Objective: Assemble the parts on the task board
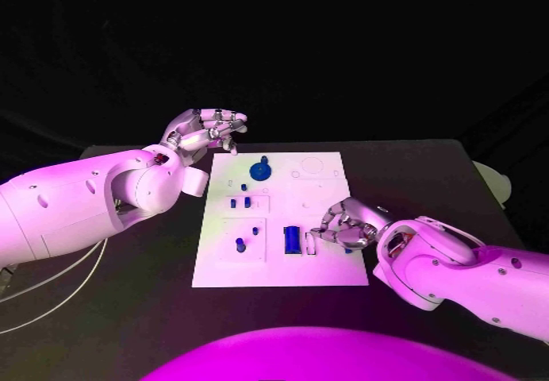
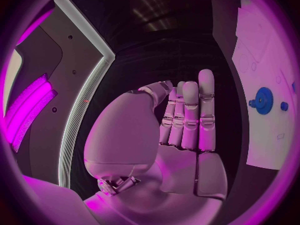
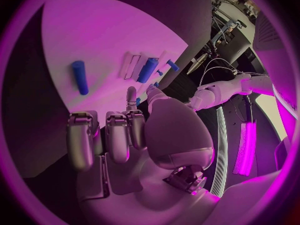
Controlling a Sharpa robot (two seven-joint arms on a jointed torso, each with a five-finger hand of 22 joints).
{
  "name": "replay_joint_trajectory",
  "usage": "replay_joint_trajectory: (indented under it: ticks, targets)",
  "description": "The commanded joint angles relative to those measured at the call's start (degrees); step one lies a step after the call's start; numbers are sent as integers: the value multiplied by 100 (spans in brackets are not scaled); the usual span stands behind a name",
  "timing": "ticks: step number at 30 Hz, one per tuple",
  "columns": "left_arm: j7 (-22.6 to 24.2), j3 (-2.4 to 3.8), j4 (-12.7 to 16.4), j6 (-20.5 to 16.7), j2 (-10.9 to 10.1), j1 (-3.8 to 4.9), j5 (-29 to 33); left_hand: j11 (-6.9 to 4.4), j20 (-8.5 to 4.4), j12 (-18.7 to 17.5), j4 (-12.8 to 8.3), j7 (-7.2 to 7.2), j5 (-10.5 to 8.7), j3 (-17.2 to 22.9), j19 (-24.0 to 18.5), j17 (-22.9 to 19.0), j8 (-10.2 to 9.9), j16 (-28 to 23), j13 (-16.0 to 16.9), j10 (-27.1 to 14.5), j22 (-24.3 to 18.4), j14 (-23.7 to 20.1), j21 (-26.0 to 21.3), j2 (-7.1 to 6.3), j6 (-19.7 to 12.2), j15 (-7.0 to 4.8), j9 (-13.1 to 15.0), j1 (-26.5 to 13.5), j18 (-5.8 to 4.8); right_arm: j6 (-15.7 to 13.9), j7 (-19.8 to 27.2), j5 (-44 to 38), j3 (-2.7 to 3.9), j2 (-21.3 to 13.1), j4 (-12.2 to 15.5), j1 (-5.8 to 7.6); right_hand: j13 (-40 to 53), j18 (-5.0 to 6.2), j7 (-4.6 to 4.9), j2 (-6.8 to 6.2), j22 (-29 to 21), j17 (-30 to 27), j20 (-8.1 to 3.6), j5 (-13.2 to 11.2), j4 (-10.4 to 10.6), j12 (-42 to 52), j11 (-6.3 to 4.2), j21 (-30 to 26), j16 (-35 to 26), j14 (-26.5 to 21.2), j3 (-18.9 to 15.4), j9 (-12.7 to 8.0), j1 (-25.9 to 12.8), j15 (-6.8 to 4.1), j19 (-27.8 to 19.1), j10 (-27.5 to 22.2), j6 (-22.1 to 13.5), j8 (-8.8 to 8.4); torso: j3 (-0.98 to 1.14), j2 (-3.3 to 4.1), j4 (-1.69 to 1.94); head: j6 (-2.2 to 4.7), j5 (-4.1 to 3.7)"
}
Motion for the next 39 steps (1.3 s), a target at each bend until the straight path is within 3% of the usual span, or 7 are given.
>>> replay_joint_trajectory:
  ticks: [1,3,6,11,17,23,39]
  targets:
    - [42,4,24,53,3,3,41,17,-10,24,31,-2,27,6,39,-9,29,-10,6,-37,-6,-39,-26,64,-14,-4,8,2,37,-272,208,-125,6,-205,36,42,915,-36,49,-75,1288,1228,64,-169,-19,-43,63,-30,0,542,-8,-46,137,82,471,138,-62,-93,-10,-4,-6,1,-38]
    - [28,4,33,85,1,3,41,17,-9,28,34,-1,27,7,41,-10,31,-9,8,-41,-7,-40,-29,69,-15,-4,8,2,37,-108,179,-206,7,-395,39,55,867,-26,91,-196,1267,1190,100,-479,-2,-104,102,-69,-13,533,-106,-72,192,117,456,91,-90,-154,-9,0,2,1,-82]
    - [24,4,41,103,-5,3,38,18,-9,32,35,-1,28,8,42,-12,32,-8,9,-49,-9,-42,-33,70,-19,-3,8,2,37,38,111,-365,6,-558,27,19,857,-26,104,-249,1269,1184,124,-586,-25,-120,117,-69,-16,531,-170,-82,306,136,456,77,-86,-182,-3,-1,-21,1,-87]
    - [31,4,34,96,0,3,37,20,-8,32,34,1,29,8,42,-12,30,-8,9,-55,-10,-44,-34,68,-23,-3,7,3,37,168,-89,-677,-5,-703,-12,-66,858,-28,113,-288,1276,1193,140,-586,-53,-123,126,-60,-14,533,-206,-95,493,144,460,75,-76,-214,7,-16,-39,1,-105]
    - [24,4,25,97,9,3,36,20,-8,32,34,1,29,8,42,-12,30,-8,9,-55,-10,-44,-34,68,-23,-3,7,3,37,256,-272,-800,-27,-742,-86,-130,863,-29,113,-286,1280,1196,144,-559,-47,-119,126,-55,-13,533,-218,-98,538,146,462,78,-58,-220,-5,-17,-24,1,-132]
    - [20,4,19,94,9,3,36,20,-8,32,34,1,29,8,42,-12,30,-8,9,-55,-10,-44,-34,68,-23,-3,7,3,37,258,-434,-868,-42,-631,-194,-231,866,-33,108,-248,1290,1212,146,-513,-11,-116,124,-39,-8,537,-232,-104,545,145,468,82,-24,-224,4,-2,-30,1,-74]
    - [7,4,21,84,-18,3,36,24,-7,36,37,6,29,5,41,-15,28,-9,10,-66,-13,-49,-40,63,-33,0,6,-3,36,218,-490,-864,-48,-341,-350,-361,867,-31,86,-183,1286,1217,143,-419,1,-119,108,-48,-7,538,-248,-110,582,135,466,82,53,-223,-3,-5,-29,1,-80]
